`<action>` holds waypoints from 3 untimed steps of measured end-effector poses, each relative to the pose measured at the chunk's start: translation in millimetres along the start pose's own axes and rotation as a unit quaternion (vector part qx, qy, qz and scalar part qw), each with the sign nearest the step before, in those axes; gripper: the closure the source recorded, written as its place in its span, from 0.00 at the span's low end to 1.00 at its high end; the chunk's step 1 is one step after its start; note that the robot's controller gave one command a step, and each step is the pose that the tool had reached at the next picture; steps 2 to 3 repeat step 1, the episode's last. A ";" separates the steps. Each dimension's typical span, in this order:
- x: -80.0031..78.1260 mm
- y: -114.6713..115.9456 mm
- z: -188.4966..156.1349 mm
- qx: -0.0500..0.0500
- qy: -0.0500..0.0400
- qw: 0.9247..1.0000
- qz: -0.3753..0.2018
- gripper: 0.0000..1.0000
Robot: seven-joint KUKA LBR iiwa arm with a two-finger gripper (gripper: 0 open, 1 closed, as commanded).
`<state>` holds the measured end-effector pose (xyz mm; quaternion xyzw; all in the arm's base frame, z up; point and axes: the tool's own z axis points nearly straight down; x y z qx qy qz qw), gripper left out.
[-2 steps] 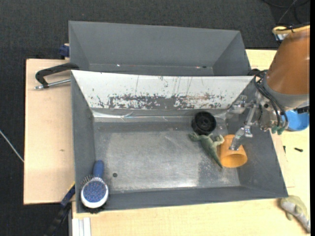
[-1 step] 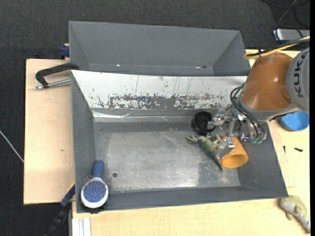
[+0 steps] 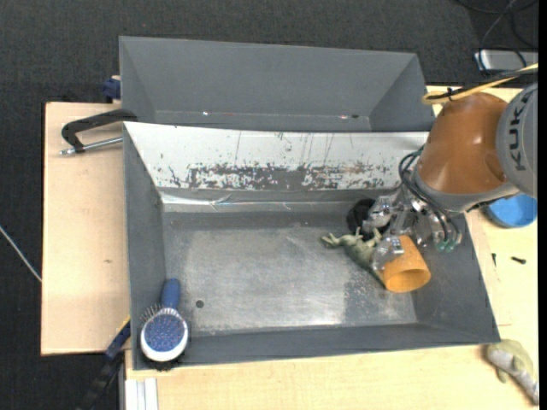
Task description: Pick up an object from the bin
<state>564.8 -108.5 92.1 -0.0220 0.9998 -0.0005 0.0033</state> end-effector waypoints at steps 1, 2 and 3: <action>-5.4 -11.7 -150.6 0.001 -0.004 0.995 -0.099 1.00; -5.4 -11.7 -150.6 0.001 -0.004 0.995 -0.099 1.00; -5.4 -11.7 -150.6 0.001 -0.004 0.995 -0.099 1.00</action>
Offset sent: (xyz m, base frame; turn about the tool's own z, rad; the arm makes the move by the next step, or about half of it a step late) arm 0.0022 -0.0112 0.1454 -0.1988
